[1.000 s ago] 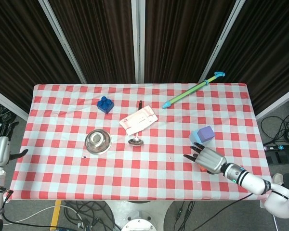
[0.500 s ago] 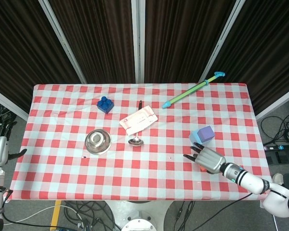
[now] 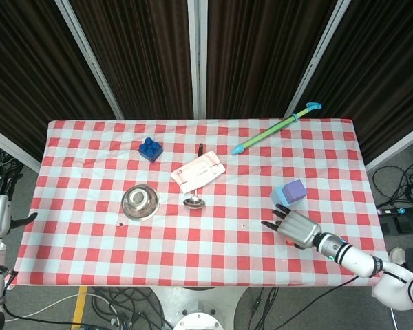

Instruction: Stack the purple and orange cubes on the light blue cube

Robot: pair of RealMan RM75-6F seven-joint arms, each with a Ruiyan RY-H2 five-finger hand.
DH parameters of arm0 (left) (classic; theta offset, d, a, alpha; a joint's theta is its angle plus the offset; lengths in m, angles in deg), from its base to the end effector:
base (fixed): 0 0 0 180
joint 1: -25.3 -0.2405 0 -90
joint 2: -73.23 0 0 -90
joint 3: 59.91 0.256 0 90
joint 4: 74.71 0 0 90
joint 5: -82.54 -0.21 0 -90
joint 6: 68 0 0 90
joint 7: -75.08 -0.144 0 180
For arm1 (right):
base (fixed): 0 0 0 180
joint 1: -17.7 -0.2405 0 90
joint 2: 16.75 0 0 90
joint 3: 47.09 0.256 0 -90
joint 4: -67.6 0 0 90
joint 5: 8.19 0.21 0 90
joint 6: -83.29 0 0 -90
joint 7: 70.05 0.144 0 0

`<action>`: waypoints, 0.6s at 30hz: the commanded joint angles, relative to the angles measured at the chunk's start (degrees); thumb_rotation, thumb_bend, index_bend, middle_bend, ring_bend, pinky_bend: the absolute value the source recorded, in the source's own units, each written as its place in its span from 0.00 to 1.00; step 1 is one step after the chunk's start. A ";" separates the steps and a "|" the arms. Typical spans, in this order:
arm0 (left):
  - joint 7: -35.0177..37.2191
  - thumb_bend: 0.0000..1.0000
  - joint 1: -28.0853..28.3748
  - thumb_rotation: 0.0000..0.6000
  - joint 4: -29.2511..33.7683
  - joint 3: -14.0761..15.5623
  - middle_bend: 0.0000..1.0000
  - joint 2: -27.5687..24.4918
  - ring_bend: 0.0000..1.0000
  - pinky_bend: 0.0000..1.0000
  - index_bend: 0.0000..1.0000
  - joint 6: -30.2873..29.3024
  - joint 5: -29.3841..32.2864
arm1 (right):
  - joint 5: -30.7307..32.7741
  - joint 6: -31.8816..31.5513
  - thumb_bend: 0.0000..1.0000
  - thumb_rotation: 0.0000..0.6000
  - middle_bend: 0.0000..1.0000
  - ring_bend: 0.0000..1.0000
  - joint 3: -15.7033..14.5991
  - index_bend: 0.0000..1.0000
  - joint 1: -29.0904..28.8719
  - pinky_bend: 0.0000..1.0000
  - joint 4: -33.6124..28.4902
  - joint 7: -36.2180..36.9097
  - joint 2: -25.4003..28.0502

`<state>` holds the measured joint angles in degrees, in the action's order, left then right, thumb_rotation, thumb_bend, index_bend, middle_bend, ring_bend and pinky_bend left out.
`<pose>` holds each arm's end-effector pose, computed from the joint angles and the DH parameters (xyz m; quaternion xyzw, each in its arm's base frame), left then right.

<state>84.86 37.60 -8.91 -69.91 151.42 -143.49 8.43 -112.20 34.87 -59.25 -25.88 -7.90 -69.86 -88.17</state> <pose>-0.3752 0.2541 0.1422 -0.5259 -0.4085 -0.3826 0.6405 -0.2578 -0.2984 0.0374 0.9295 -0.1690 0.1621 0.2848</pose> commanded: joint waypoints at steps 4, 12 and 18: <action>0.18 0.06 0.00 1.00 -0.15 -0.06 0.19 0.07 0.17 0.31 0.21 0.05 0.05 | 0.12 -0.19 0.15 1.00 0.42 0.10 0.02 0.05 0.00 0.02 0.09 -0.03 -0.14; 0.45 0.06 -0.08 1.00 -0.29 -0.17 0.19 0.04 0.17 0.31 0.21 0.02 0.15 | 0.41 -0.55 0.16 1.00 0.45 0.12 0.13 0.06 0.06 0.02 0.09 -0.13 -0.19; 0.63 0.06 -0.05 1.00 -0.48 -0.18 0.19 0.08 0.17 0.31 0.21 0.24 0.20 | 0.49 -1.25 0.17 1.00 0.47 0.13 0.31 0.07 0.10 0.02 -0.22 0.16 -0.01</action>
<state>85.49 37.55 -9.38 -70.09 151.50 -143.24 8.62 -111.72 33.66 -58.97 -25.79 -8.08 -69.74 -88.21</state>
